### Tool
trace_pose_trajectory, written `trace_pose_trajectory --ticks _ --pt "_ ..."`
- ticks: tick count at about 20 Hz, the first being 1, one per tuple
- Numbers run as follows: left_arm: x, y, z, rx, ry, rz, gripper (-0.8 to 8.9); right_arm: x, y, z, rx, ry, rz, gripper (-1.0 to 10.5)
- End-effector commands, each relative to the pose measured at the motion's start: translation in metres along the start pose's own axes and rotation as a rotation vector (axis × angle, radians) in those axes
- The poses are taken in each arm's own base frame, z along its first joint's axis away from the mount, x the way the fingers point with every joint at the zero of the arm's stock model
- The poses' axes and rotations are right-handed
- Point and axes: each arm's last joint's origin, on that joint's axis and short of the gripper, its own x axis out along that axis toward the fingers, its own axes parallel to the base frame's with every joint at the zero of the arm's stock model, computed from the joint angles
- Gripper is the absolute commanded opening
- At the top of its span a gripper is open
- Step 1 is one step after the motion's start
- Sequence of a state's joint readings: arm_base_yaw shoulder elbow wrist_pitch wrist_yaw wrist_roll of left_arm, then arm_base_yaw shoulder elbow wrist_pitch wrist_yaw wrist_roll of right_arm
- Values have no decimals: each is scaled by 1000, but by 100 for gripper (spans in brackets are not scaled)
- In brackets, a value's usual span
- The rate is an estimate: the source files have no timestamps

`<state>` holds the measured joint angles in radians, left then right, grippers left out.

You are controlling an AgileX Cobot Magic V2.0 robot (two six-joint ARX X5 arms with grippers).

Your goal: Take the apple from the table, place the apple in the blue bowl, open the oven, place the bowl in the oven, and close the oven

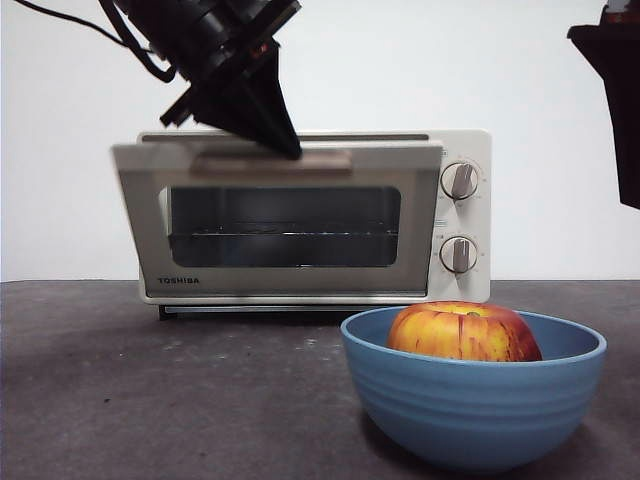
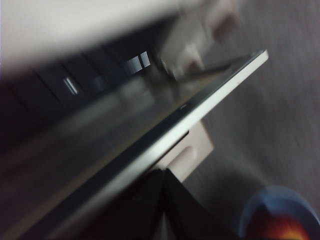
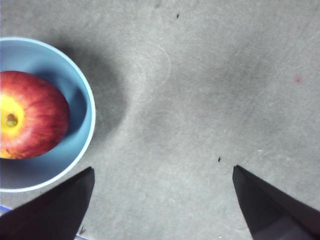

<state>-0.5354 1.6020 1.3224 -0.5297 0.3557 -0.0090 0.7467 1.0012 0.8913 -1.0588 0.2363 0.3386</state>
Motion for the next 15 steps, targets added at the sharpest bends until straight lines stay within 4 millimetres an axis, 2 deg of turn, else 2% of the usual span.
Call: trace_pose_trajectory --ticks 1,5,9,12,15 --pt "22 1 -18 -12 151 30 7 -3 1 0 12 -17 5 440" --pt "25 -15 -28 -10 260 2 7 -5 -1 -3 16 -4 2 440" --pt "16 -22 -25 -6 234 -4 7 -4 0 -3 22 13 41 440" --pt "-9 -28 -19 10 159 -3 7 -4 2 0 32 -12 65 434" --pt "-49 -31 -12 20 41 15 7 -4 1 6 57 -61 84 409"
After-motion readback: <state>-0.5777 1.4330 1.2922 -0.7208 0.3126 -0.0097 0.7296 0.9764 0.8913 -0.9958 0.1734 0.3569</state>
